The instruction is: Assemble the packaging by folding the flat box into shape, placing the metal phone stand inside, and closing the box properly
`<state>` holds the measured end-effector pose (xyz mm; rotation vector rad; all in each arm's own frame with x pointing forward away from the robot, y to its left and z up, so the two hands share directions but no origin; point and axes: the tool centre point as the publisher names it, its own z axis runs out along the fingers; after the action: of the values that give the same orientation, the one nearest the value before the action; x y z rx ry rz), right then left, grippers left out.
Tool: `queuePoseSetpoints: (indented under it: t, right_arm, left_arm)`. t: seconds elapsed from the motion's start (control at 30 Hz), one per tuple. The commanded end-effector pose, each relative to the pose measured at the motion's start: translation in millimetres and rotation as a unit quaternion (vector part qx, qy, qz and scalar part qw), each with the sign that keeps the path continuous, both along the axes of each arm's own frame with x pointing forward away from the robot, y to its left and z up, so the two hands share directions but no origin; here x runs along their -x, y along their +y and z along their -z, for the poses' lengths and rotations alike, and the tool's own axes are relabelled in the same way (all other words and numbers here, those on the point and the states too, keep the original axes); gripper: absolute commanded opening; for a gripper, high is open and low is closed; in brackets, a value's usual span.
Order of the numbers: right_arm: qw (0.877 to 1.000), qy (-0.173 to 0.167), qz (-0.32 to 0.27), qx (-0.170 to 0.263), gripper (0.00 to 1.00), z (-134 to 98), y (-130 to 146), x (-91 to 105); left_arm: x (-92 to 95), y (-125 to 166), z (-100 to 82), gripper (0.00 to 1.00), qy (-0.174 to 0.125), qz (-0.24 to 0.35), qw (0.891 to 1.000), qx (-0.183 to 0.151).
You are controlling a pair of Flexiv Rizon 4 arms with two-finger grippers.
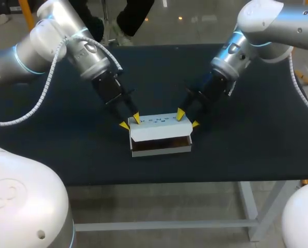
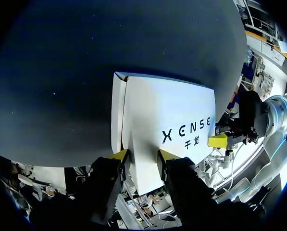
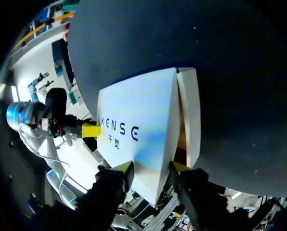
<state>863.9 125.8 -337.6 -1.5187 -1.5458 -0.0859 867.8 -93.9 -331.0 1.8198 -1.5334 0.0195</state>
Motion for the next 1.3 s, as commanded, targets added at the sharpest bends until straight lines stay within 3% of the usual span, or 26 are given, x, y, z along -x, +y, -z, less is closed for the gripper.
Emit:
queuePoseSetpoints:
  t: [0.03,0.17,0.37,0.53,0.63,1.3]
  right_arm:
    - [1.000,0.001,0.001,0.001,0.53,2,0,0.8]
    - [1.000,0.001,0.001,0.000,0.53,2,0,0.9]
    - [1.000,0.000,0.001,0.000,0.53,3,0,0.9]
    - [1.000,0.000,0.002,-0.002,0.52,4,-1,0.6]
    - [1.000,0.000,0.003,-0.002,0.52,3,-1,0.7]
    - [1.000,-0.001,0.004,-0.005,0.50,3,1,0.0]
  left_arm:
    - [3.5,-1,-4.4,0.42,-0.009,-0.002,1.000,-0.009]
    - [3.5,-1,-4.2,0.42,-0.011,-0.006,1.000,-0.008]
    - [2.2,1,-0.7,0.42,0.017,-0.007,1.000,0.016]
    - [4.5,1,0.2,0.41,0.023,-0.012,1.000,0.015]
    - [5.3,1,0.8,0.45,0.028,-0.020,0.999,0.019]
    - [11.5,-1,7.4,0.47,0.025,-0.054,0.991,0.120]
